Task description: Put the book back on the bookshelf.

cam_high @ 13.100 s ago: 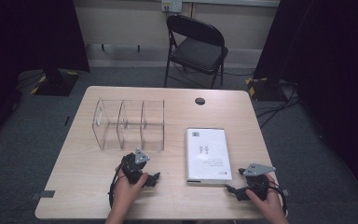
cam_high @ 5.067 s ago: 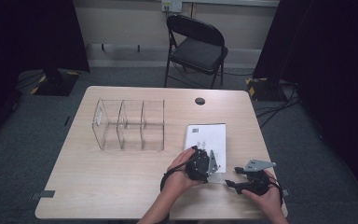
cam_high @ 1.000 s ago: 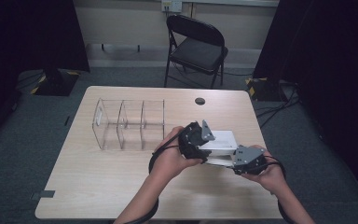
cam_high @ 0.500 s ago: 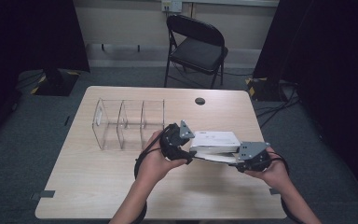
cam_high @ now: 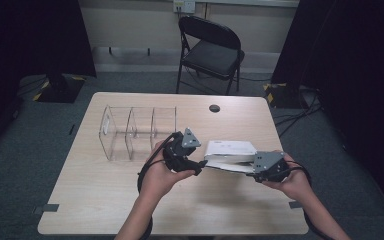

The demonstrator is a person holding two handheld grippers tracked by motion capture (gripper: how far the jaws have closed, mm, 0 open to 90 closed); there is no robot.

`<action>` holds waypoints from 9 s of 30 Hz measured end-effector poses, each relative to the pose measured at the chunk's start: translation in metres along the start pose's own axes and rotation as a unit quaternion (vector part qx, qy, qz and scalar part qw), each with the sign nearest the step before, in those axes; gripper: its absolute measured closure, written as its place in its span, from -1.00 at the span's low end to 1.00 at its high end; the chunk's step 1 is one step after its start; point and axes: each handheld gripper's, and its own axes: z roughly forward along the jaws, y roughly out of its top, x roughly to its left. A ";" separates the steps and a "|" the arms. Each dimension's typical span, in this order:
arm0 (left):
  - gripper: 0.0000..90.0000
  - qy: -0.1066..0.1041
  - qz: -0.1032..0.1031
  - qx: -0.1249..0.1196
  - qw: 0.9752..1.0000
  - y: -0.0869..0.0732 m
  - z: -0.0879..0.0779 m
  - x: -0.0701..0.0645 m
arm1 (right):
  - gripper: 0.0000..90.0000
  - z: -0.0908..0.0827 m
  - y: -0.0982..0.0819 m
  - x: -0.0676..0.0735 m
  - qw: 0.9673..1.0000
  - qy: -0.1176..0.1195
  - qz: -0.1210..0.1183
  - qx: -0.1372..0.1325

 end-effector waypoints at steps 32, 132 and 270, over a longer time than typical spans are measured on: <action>-0.36 -0.034 -0.068 0.058 0.995 -0.110 0.076 0.001 | 0.47 -0.016 0.000 -0.012 0.999 0.031 0.022 -0.021; -0.94 -0.018 -0.038 0.061 0.997 -0.121 0.088 -0.008 | 0.66 -0.043 0.017 -0.041 0.988 0.141 0.056 0.022; -0.02 -0.098 0.119 0.189 0.970 0.080 0.032 -0.017 | 0.10 -0.030 0.016 -0.052 0.988 0.098 0.122 0.001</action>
